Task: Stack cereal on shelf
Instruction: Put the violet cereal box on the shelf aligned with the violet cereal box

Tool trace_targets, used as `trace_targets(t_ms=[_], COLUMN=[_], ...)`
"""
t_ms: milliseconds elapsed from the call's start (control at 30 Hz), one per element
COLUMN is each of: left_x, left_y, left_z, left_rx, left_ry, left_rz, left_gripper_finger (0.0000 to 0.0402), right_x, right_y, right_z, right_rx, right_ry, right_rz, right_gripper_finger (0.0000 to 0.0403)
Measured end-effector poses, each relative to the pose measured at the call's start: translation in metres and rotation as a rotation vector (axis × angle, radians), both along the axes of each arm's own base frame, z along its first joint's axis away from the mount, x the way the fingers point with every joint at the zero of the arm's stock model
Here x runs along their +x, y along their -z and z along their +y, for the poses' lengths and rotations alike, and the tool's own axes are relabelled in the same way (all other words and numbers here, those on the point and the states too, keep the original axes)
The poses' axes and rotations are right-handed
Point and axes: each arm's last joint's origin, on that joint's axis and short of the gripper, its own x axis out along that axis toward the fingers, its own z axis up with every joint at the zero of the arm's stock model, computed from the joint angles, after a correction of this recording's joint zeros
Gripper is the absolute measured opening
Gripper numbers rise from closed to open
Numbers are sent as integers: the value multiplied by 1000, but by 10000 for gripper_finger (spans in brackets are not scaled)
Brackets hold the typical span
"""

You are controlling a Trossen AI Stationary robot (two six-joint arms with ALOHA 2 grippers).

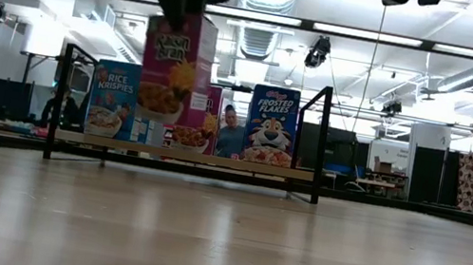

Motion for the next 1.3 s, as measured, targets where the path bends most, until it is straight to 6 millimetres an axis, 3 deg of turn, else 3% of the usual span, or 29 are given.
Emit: trace_targets(t_ms=[333,567,1300], left_x=[4,3,10], left_y=[-6,1,15], left_z=[71,103,112], left_rx=[33,23,-55], left_ry=[-93,-222,-346], left_rz=[-58,-52,-32], left_gripper_finger=[167,167,167], right_x=[-2,-2,-3], right_y=[4,5,7], right_z=[0,0,0], right_rx=[57,77,83], right_ry=[14,19,22], right_rz=[49,60,79], right_gripper_finger=[226,226,226])
